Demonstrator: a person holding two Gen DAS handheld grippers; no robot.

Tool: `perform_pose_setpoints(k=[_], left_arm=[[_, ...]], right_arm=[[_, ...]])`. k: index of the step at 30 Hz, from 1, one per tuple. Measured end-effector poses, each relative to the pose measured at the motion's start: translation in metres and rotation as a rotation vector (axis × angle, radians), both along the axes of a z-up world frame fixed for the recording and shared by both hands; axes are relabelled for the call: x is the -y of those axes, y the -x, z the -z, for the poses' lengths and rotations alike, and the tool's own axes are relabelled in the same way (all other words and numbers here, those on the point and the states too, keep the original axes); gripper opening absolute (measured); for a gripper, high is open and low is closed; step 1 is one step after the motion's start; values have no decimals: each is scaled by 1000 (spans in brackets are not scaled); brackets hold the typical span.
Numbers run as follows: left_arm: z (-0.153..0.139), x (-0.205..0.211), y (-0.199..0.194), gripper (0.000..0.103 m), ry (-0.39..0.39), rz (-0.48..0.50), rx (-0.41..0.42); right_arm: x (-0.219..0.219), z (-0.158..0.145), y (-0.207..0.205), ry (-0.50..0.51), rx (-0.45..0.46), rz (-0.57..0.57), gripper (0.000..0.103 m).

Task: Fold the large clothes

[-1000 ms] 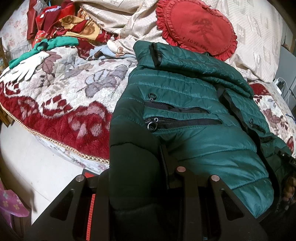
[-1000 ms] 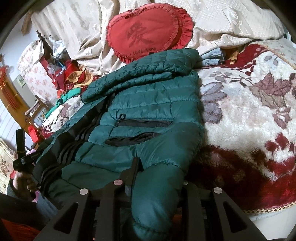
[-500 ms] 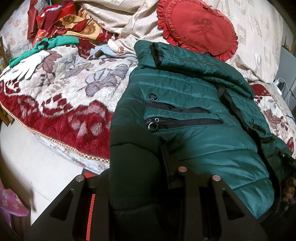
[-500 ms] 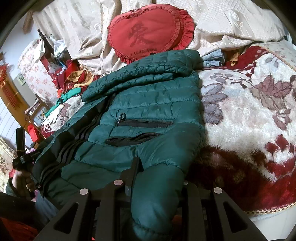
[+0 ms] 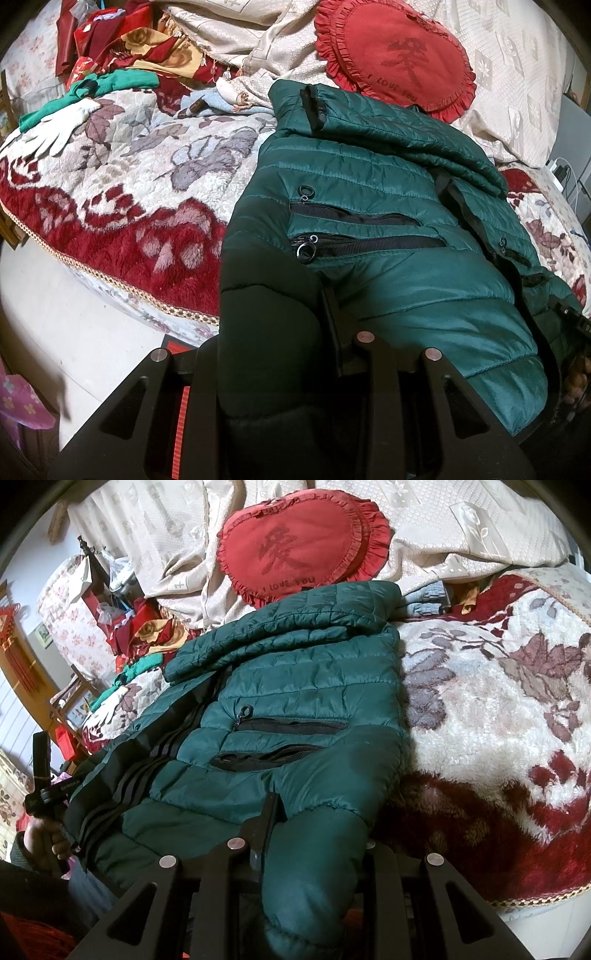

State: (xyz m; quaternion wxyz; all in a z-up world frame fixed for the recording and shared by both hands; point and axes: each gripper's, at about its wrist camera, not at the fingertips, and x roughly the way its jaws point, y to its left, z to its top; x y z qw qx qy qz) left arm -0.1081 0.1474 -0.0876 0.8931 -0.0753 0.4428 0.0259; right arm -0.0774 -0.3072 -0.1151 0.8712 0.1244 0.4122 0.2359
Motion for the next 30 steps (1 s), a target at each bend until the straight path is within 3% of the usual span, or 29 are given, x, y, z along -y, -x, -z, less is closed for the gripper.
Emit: perform_pose_setpoints(k=[13,17,24,30], left_arm=[[0,-1,1,25,14,-1,8],[-8,-11,12,15,86,-10,70],[-38,-30,39,14,220,6,184],[-63,-41,68,14,329,12,255]], right_arm=[[0,-5,3,0,30,-3,21],[1,-24,15,-9,121,-8,18],[21,-53,40,-122,208,43,16],[31,-87,63,-194,284,22,16]])
